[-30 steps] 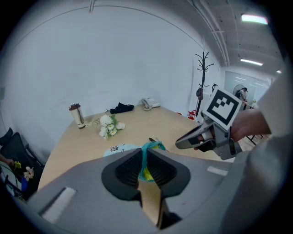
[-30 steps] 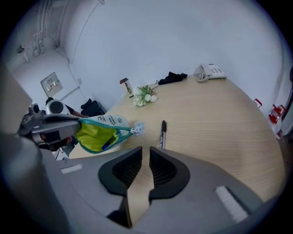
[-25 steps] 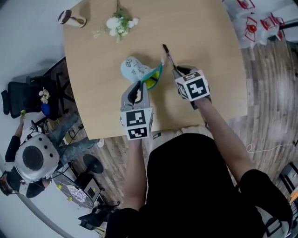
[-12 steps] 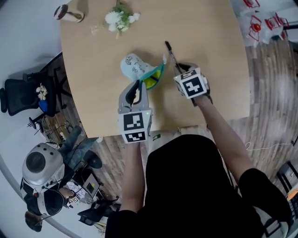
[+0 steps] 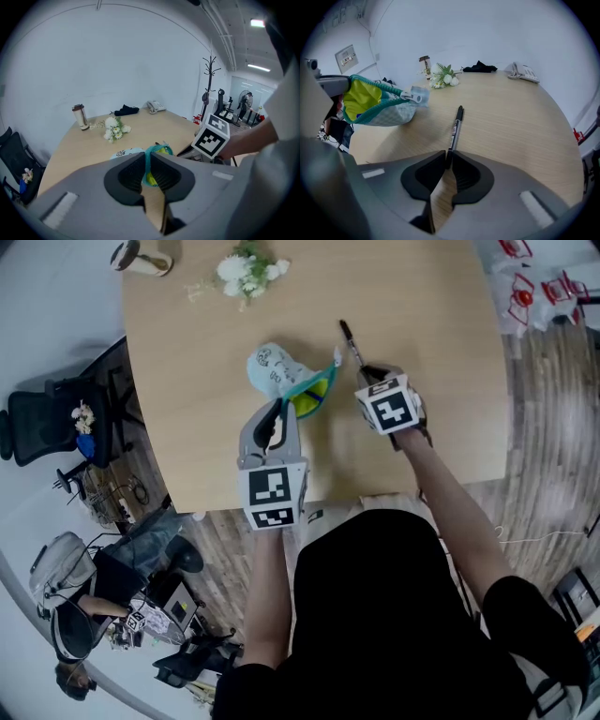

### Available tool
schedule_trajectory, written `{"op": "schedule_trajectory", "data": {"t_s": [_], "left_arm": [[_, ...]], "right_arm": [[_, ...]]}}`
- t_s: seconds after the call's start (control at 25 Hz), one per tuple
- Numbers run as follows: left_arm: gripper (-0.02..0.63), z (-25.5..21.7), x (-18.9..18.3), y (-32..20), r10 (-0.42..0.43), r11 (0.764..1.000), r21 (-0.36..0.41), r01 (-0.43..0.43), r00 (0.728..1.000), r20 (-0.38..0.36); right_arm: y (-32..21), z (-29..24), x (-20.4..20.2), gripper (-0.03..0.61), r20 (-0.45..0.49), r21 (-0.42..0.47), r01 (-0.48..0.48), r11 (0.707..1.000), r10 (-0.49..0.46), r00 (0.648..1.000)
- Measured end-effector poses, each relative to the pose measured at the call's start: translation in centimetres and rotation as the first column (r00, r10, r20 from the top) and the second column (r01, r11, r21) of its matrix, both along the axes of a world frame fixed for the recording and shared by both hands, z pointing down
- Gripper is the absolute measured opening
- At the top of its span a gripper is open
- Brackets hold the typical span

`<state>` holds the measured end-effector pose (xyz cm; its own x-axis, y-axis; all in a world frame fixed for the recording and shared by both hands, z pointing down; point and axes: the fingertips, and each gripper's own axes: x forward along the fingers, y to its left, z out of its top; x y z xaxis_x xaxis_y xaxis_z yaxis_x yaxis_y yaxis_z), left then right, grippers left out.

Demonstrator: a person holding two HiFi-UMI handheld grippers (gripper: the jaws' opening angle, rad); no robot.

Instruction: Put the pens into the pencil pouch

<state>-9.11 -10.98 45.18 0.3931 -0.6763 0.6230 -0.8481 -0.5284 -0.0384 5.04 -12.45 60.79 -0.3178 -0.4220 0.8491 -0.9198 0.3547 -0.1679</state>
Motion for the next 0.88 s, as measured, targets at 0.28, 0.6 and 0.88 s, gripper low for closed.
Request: {"op": "schedule_trajectory", "data": {"t_s": [0.28, 0.6, 0.88], "left_arm": [[0.035, 0.0, -0.4, 0.2, -0.020, 1.000, -0.002, 0.020, 1.000, -0.011], [0.035, 0.0, -0.5, 0.3, -0.024, 1.000, 0.006, 0.025, 1.000, -0.011], [0.035, 0.2, -0.2, 0.3, -0.026, 1.000, 0.006, 0.026, 1.000, -0.016]], "right_arm": [[-0.1, 0.2, 0.2, 0.044, -0.020, 0.003, 0.006, 1.000, -0.006, 1.000], [0.4, -0.2, 0.0, 0.044, 0.024, -0.011, -0.003, 1.000, 0.003, 1.000], [0.8, -2.3, 0.7, 0.044, 0.055, 0.026, -0.025, 0.999, 0.024, 0.998]]}}
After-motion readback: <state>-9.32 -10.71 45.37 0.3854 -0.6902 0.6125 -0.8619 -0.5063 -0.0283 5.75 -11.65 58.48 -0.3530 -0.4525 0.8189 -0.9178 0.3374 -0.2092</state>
